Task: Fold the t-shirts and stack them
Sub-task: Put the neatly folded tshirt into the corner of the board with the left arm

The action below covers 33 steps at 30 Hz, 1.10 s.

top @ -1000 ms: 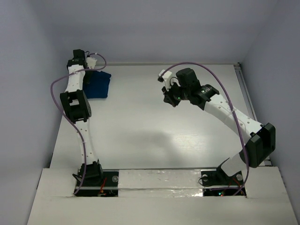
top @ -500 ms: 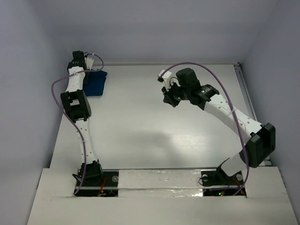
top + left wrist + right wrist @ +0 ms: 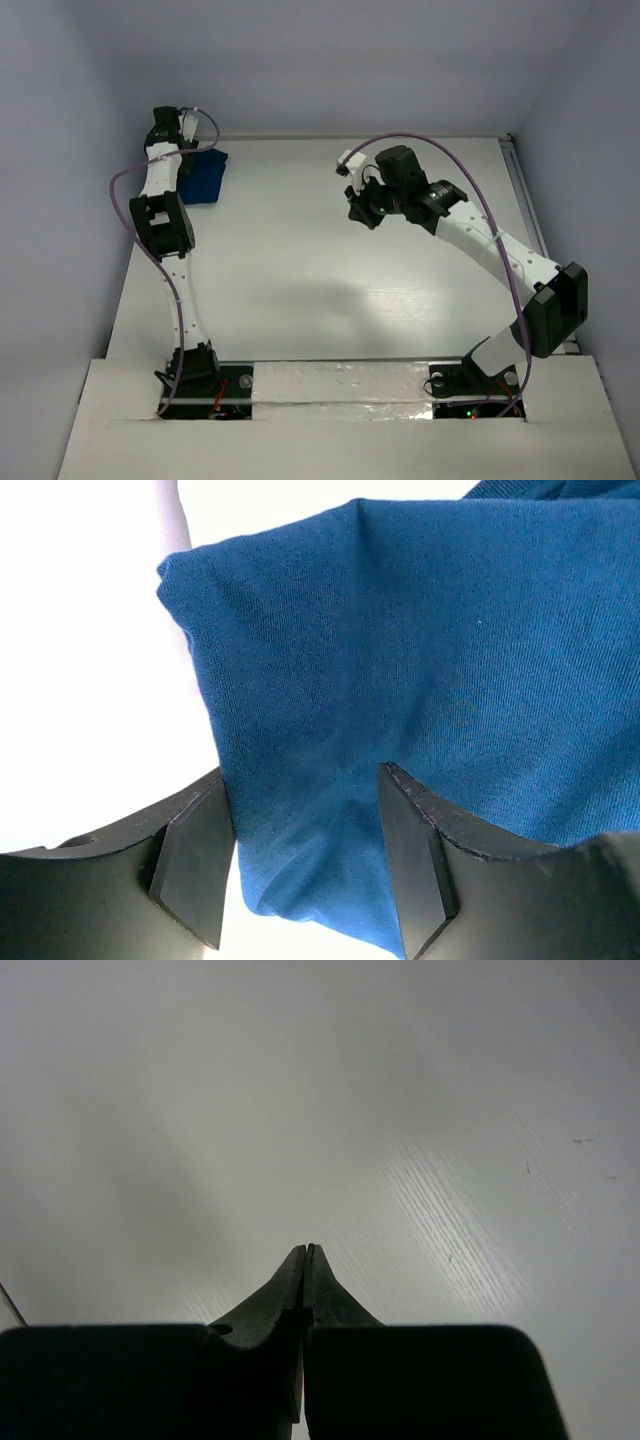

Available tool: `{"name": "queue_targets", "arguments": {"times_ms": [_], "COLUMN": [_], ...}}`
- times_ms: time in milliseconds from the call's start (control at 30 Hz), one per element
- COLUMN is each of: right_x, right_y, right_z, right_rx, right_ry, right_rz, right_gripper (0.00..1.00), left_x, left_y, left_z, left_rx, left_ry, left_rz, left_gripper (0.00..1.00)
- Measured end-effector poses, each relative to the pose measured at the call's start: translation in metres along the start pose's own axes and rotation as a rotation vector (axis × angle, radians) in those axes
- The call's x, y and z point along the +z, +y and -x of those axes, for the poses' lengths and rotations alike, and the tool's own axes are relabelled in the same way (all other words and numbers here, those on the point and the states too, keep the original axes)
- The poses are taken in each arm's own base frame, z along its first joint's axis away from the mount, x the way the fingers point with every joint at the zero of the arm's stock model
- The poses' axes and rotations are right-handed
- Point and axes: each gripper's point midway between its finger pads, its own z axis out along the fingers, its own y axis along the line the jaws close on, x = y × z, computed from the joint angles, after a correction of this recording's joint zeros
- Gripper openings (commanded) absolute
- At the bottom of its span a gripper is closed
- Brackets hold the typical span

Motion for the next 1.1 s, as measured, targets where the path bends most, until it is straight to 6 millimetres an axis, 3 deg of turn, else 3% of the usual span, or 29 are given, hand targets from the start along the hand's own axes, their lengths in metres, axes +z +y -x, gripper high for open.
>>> {"name": "queue_targets", "arguments": {"times_ms": [267, 333, 400, 500, 667, 733, 800, 900, 1100], "right_x": [0.000, -0.001, -0.004, -0.012, -0.030, -0.036, -0.045, -0.067, -0.126], "right_y": [0.000, 0.000, -0.002, -0.005, -0.017, -0.025, -0.036, -0.056, -0.083], "right_z": [0.000, 0.001, 0.002, 0.008, 0.013, 0.014, 0.012, 0.012, 0.008], "right_rx": [-0.001, -0.005, -0.010, -0.022, -0.031, -0.026, -0.014, 0.009, 0.038], "right_ry": [0.000, -0.002, -0.008, -0.029, -0.059, -0.071, -0.079, -0.107, -0.197], "right_rz": [0.000, -0.001, -0.012, -0.046, -0.110, -0.139, -0.173, -0.240, -0.390], "right_gripper": [0.00, 0.00, 0.00, 0.00, 0.00, 0.00, 0.00, 0.00, 0.00], "left_x": [-0.005, -0.018, -0.044, -0.112, -0.281, -0.344, -0.389, -0.417, -0.397], "left_y": [-0.010, -0.013, -0.013, 0.000, 0.037, 0.042, 0.034, 0.005, -0.069], "left_z": [0.001, 0.007, 0.021, 0.057, 0.123, 0.134, 0.129, 0.104, 0.029], "left_rx": [-0.040, -0.061, -0.090, -0.141, -0.173, -0.160, -0.140, -0.111, -0.063], "left_ry": [-0.021, -0.049, -0.107, -0.273, -0.671, -0.809, -0.900, -0.941, -0.822], "left_rz": [-0.046, -0.085, -0.130, -0.171, -0.183, -0.196, -0.235, -0.330, -0.561], "left_gripper": [0.47, 0.47, 0.50, 0.53, 0.55, 0.55, 0.55, 0.56, 0.56]}}
